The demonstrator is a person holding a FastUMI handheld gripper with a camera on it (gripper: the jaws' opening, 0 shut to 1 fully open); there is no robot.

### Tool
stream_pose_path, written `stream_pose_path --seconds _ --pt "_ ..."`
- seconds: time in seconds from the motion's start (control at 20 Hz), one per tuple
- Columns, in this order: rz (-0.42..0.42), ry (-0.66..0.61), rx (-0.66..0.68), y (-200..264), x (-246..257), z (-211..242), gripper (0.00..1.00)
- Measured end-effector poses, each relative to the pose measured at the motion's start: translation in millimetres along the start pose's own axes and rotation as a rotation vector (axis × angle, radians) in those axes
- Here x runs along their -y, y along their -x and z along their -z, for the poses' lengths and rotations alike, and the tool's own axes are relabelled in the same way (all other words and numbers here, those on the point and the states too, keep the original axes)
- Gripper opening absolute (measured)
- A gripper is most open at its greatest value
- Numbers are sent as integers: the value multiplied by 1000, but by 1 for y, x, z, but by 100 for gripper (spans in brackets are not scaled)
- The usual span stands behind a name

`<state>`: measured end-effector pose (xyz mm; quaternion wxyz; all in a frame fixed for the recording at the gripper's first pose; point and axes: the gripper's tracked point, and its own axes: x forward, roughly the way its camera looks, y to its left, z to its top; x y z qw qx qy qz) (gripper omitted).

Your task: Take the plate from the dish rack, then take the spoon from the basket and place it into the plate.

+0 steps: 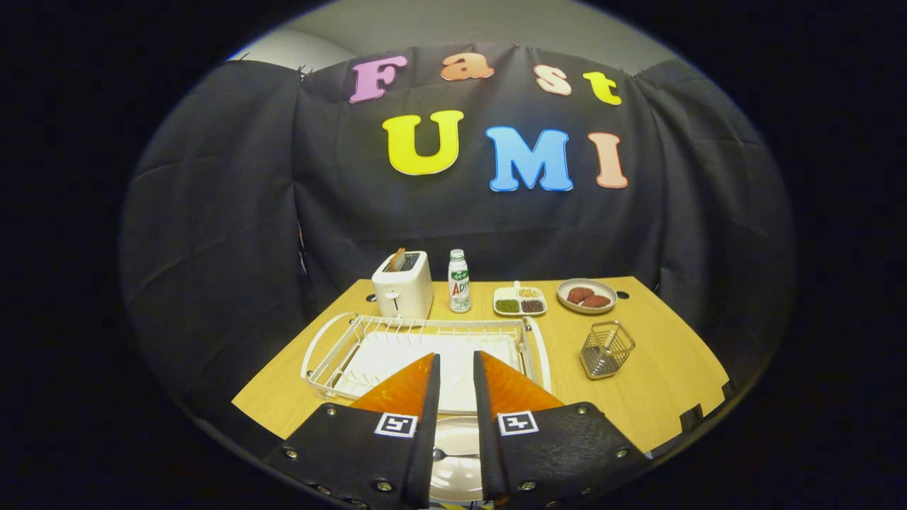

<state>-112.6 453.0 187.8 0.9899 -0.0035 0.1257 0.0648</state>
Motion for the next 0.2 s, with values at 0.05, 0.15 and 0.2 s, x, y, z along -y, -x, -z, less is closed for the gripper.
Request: stream_pose_path --seconds 0.05,0.15,0.2 --pt "11 17 25 2 5 -11 27" --pt "24 35 86 7 13 -34 27" --pt "31 40 113 9 17 -46 27"
